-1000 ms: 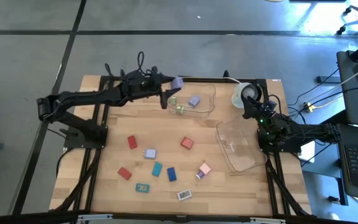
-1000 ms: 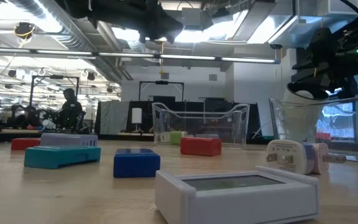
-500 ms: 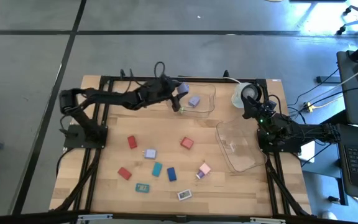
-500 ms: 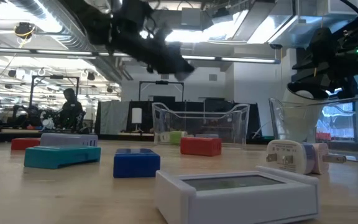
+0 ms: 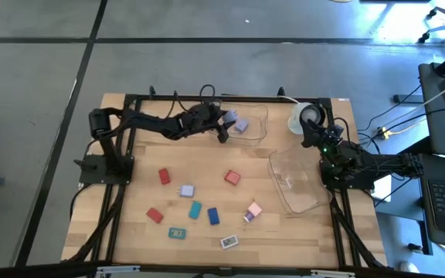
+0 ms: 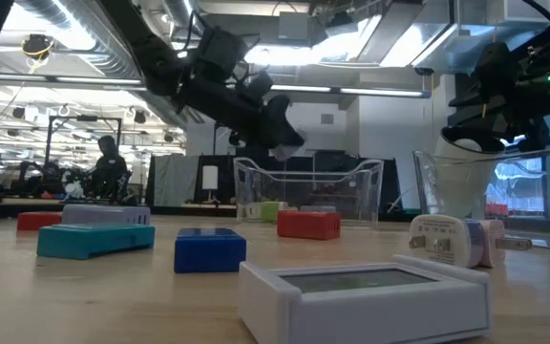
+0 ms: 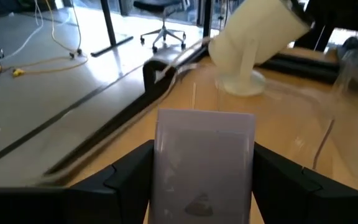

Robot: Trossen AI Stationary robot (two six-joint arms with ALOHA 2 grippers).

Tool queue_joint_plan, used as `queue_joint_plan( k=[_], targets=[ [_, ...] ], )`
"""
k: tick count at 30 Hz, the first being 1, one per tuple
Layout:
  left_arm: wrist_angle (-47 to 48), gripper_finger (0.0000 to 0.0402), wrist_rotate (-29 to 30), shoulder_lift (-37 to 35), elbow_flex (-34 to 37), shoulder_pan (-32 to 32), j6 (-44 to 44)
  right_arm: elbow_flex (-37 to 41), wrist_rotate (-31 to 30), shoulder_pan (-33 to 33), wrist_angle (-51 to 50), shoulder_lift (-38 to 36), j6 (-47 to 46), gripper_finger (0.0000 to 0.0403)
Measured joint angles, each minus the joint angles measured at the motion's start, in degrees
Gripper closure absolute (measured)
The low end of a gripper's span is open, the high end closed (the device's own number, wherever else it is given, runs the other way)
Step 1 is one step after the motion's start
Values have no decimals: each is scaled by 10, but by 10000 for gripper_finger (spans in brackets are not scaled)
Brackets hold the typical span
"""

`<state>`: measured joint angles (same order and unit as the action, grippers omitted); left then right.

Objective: Pick & Place Office items
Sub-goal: Put the top large purple charger adapter into the top transparent bin

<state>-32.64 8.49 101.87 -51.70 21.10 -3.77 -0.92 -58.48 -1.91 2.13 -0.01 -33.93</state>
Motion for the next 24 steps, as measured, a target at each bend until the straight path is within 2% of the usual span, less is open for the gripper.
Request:
queue_joint_plan(
  k=[24],
  targets=[
    [79,169,10,8,0,-1,-29,0,0,0,0,0,0,156]
  ],
)
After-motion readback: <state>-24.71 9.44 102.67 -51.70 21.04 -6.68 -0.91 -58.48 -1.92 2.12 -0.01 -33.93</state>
